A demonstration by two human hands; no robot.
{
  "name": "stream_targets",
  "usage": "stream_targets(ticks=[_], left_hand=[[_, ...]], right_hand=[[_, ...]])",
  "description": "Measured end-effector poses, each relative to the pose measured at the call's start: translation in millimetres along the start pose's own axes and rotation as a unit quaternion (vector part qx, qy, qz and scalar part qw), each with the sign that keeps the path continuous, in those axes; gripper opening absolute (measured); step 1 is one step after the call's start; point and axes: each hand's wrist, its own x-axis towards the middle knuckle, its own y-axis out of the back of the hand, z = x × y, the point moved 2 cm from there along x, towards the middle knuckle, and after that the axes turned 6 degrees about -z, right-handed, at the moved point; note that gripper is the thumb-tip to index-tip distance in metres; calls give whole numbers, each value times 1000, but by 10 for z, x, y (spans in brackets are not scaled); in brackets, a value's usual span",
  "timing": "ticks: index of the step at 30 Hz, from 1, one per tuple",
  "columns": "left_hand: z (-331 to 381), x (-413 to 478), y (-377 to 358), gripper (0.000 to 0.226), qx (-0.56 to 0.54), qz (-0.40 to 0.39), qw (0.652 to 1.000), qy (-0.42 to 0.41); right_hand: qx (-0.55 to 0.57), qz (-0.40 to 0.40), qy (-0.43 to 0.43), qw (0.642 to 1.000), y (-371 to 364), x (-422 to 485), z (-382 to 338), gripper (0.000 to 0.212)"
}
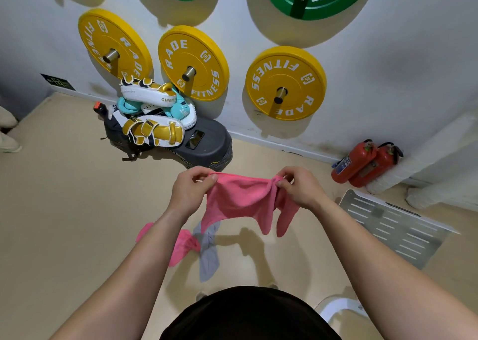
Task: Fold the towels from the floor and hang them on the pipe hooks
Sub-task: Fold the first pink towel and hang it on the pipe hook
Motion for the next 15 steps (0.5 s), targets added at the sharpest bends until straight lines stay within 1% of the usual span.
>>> stream_targets(ticks=[1,4,7,10,12,15], left_hand=[[22,12,-6,9,-2,9,1000,-3],[66,44,-15,5,-1,36,999,0],[132,46,-54,4,31,38,999,-1],[216,-5,-197,4,79,-7,997,-9],[226,-50,-345,4,99,-50,994,-17],[190,-96,-553,19,102,-124,987,-23]], right_hand=[[15,-7,4,1000,6,-10,-4,12],[32,-36,1,999,9,-30,20,29],[30,-61,-12,998,-16,-44,50,33],[56,-83,9,995,-51,-79,-52,38],[85,-94,34,991,-76,-107,-187,38],[101,-103,73,987,-109,-134,-380,30]])
